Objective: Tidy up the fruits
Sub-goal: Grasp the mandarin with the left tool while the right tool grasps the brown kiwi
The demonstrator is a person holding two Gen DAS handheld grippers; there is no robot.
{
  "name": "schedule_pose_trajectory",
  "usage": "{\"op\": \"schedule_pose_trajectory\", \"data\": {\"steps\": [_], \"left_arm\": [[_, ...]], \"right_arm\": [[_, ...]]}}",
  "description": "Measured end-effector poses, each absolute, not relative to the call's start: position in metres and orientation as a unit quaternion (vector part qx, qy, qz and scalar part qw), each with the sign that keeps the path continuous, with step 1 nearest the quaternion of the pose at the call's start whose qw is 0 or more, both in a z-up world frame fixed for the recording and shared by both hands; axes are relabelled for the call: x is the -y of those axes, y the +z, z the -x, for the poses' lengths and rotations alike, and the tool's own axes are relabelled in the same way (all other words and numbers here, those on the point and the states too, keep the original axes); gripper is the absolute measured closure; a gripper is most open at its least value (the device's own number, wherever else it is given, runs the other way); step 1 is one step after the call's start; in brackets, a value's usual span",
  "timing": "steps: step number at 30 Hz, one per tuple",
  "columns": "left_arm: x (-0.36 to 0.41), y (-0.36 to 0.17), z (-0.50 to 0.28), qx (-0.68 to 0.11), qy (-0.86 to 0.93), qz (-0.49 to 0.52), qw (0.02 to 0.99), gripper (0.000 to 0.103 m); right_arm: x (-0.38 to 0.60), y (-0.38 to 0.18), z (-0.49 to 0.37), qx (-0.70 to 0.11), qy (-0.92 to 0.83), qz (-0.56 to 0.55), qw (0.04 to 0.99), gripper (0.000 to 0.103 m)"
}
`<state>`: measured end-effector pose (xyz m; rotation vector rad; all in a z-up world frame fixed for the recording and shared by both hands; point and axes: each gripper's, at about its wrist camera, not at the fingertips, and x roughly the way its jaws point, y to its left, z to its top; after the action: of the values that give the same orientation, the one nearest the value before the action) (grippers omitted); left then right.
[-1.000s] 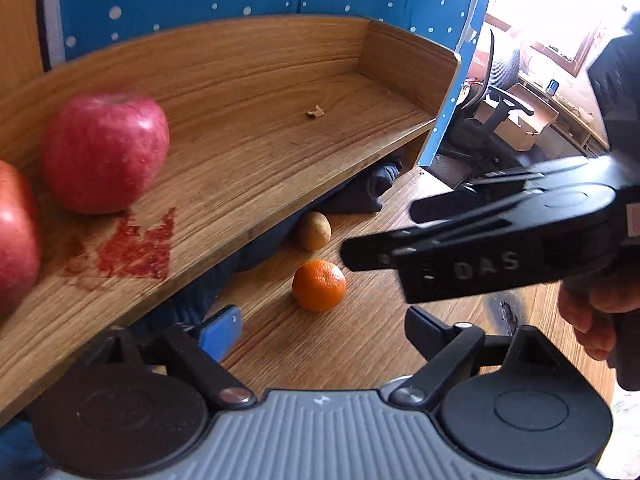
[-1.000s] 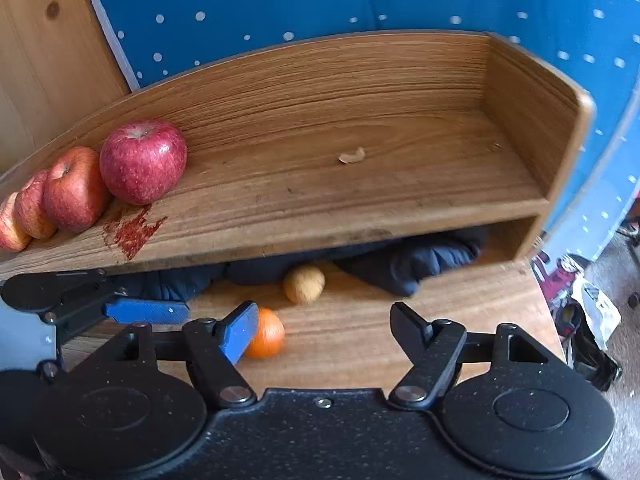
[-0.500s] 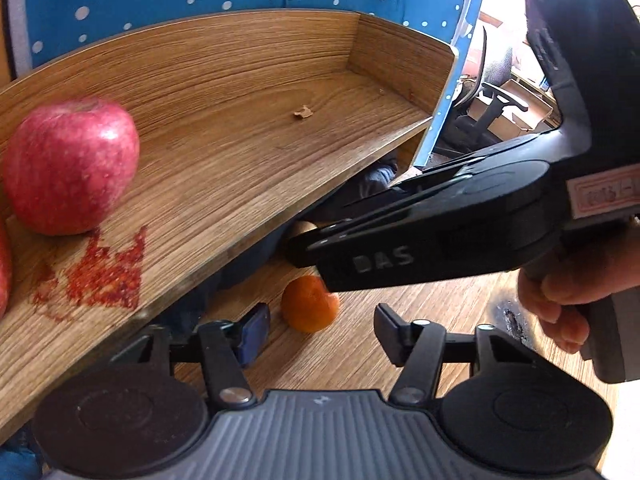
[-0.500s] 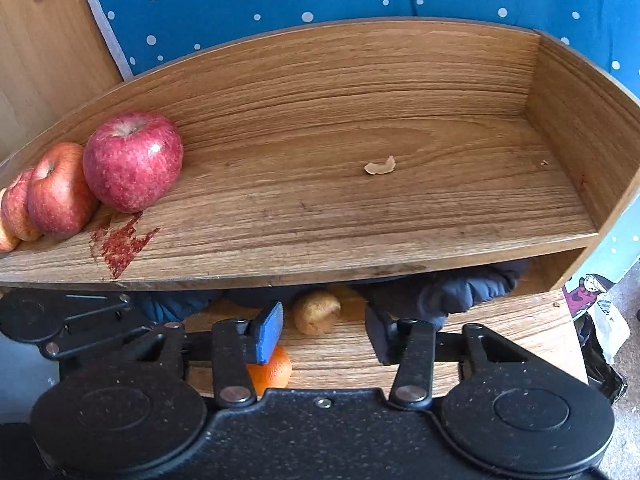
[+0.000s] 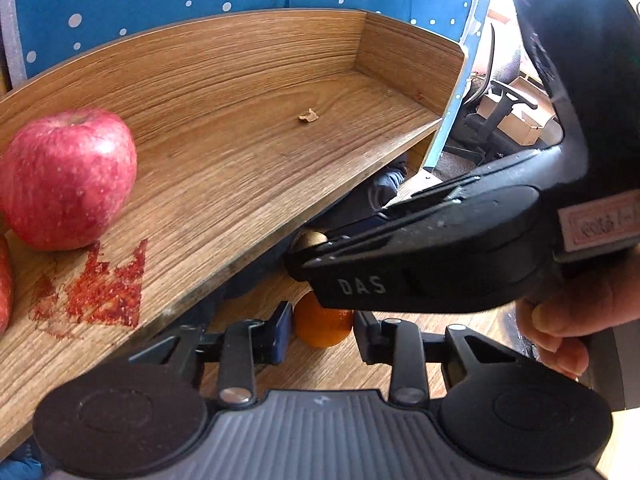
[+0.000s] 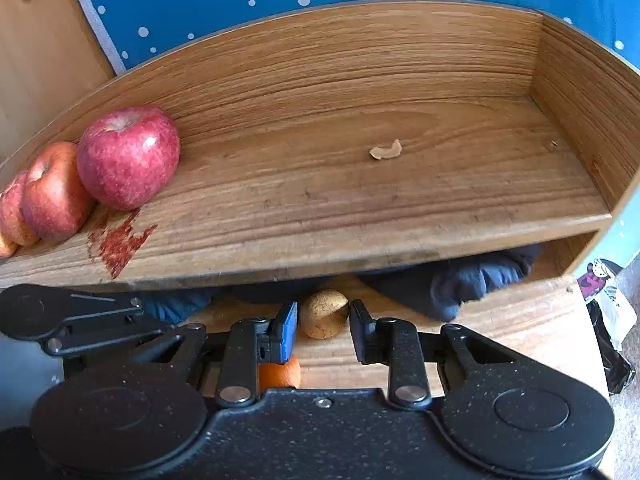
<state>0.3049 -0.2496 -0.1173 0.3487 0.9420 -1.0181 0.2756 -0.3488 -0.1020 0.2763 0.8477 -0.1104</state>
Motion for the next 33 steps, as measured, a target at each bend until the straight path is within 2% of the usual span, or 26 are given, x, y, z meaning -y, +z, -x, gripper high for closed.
{"op": "schedule_pose_trajectory", "data": {"steps": [10,22,33], "left_arm": [[0.209,-0.099,-0.295,-0.437,-0.44,-0.139,0.772,0.067],[0.119,-0.062,-0.271,-0.437,-0.341,-0.08,0.829,0.067],[0.067,-0.06,-0.231,-0.469,-0.265,-0.047,0.841,0.067]], "right_arm": [[0.332,-0.082,-0.235,-0.39,-0.054,-0.105,0.913,0.073],[0.272,-0.059,-0.187,-0.364,0.026,-0.082,0.928,0.073],[0.226,-0.064,-0.152,-0.384,0.099,-0.051,0.917,0.073]]}}
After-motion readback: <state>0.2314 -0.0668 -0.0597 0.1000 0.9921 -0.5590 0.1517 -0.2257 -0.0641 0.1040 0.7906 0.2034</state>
